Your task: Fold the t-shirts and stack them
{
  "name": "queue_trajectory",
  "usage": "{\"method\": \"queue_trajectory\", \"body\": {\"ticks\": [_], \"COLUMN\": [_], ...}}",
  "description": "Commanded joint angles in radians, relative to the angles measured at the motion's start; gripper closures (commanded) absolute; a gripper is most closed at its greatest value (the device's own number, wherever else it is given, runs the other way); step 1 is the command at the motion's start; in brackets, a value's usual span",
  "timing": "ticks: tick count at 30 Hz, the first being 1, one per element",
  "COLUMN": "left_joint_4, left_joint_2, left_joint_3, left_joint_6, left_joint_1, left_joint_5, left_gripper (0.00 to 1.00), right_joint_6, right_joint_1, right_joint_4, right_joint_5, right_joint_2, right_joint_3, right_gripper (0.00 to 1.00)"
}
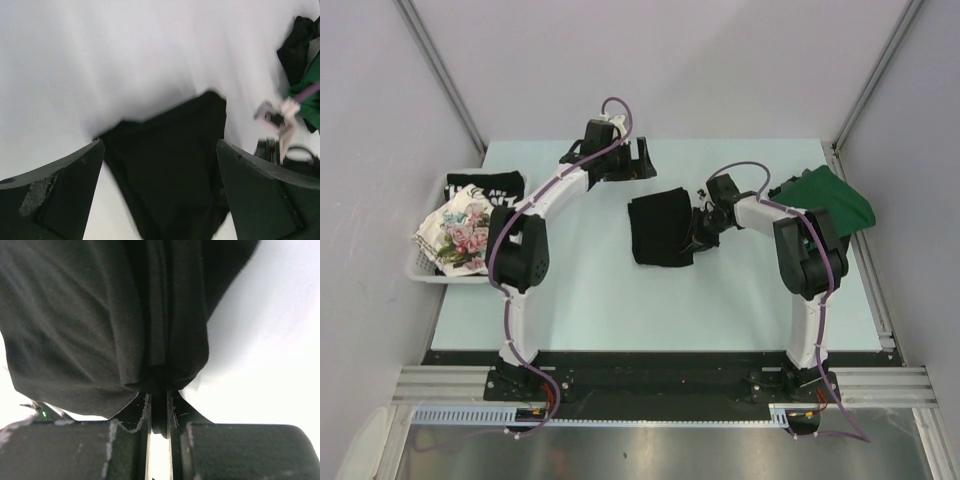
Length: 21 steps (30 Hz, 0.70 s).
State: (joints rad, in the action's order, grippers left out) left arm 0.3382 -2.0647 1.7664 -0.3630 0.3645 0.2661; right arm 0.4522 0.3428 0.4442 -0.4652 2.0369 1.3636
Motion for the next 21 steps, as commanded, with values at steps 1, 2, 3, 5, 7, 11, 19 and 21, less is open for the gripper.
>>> {"method": "queue_trajectory", "body": {"ticks": [1,2,3,5,7,11,19,21], "left_joint_4": [-0.041,-0.042,-0.030,0.008,0.027,-0.016,-0.080,-0.111], "left_joint_2": [-0.073,-0.078,-0.080,-0.084,-0.068,-0.005,0.152,0.193], "left_joint_3": [0.090,0.090,0.088,0.082,0.048,-0.083,-0.358,-0.439], "left_joint_6": [-0.045,-0.051,-0.056,-0.066,-0.076,-0.106,-0.198,-0.209], "left_joint_1": [-0.001,-0.001,-0.001,-0.006,-0.013,-0.022,-0.042,-0.042], "left_joint_5": [0.044,0.045,0.033,0.012,-0.014,-0.002,0.016,0.012], "left_gripper": [0.00,0.00,0.01,0.00,0.01,0.01,0.00,0.00], "right_joint_6": [-0.037,-0.037,-0.033,-0.029,-0.024,-0.020,-0.018,-0.014], "right_joint_1": [0.009,0.004,-0.002,-0.018,-0.033,-0.050,-0.059,-0.059], "right_joint_4": [0.136,0.136,0.134,0.128,0.117,0.100,0.077,0.074], "right_joint_5": [-0.010,-0.012,-0.009,-0.018,-0.019,-0.035,-0.053,-0.058], "right_joint_2": [-0.073,-0.079,-0.081,-0.083,-0.078,-0.069,-0.061,-0.063], "right_joint_3": [-0.052,-0.054,-0.055,-0.055,-0.055,-0.055,-0.055,-0.055], "right_gripper": [1.00,1.00,1.00,1.00,1.00,1.00,1.00,1.00]}}
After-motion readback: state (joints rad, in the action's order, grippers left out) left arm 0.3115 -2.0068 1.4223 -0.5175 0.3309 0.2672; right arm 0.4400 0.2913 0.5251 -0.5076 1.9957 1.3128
